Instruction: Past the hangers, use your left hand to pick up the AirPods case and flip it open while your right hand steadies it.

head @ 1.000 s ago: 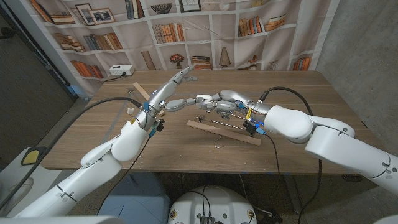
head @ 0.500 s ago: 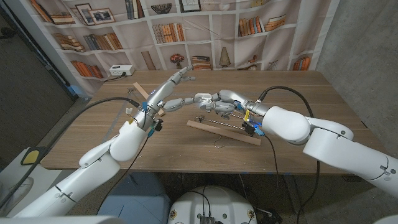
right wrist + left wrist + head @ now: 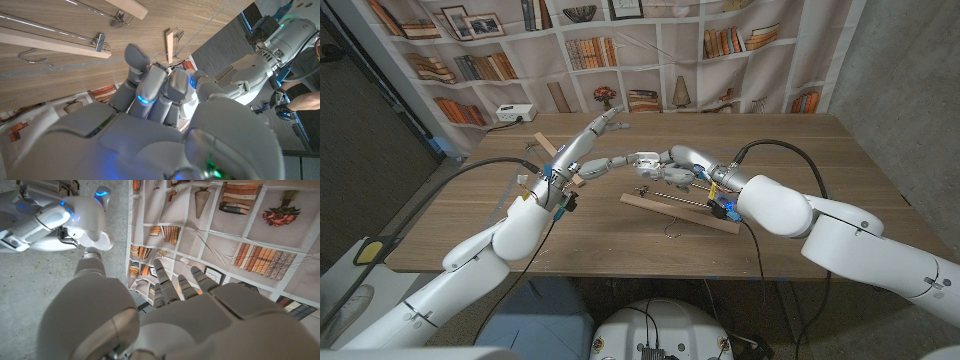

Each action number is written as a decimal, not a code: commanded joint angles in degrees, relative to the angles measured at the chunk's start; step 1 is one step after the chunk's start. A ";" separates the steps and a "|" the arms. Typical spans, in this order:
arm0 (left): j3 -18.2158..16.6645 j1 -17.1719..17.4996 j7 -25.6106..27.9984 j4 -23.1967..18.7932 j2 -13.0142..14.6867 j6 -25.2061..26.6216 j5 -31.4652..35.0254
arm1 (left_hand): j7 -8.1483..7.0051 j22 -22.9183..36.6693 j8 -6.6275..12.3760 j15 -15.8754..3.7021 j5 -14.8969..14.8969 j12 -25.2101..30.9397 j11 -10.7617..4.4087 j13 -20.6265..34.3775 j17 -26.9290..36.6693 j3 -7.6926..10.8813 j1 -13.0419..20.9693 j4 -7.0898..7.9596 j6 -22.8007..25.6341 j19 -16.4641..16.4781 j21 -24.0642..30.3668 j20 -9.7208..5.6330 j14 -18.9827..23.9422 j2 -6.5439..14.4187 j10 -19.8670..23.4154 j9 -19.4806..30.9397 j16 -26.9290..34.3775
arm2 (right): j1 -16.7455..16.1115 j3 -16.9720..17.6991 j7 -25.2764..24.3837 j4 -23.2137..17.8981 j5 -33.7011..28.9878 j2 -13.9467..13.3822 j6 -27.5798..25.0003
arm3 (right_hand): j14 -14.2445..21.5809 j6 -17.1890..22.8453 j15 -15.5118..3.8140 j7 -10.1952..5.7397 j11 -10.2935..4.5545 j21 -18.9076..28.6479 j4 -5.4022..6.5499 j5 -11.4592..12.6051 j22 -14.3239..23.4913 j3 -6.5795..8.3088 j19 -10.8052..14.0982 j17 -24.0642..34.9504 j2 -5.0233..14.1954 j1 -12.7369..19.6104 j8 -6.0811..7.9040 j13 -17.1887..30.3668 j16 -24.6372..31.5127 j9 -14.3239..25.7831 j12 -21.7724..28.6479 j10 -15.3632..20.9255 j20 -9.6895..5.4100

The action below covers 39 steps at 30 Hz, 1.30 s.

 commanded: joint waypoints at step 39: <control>2.49 -2.53 -0.43 3.27 -0.48 1.19 -1.58 | -0.39 0.03 0.17 -0.10 0.37 0.36 -0.08 0.37 0.17 -1.38 -0.27 0.76 0.70 0.61 0.10 -0.34 0.44 1.21 1.09 0.06 0.26 | -7.89 1.44 2.95 2.73 -22.49 4.62 7.87 | -0.33 13.16 -0.05 0.87 -0.31 -0.04 0.76 0.23 -0.36 -0.29 -0.67 0.04 3.76 3.14 0.47 0.09 -0.06 0.17 0.08 0.27 -3.38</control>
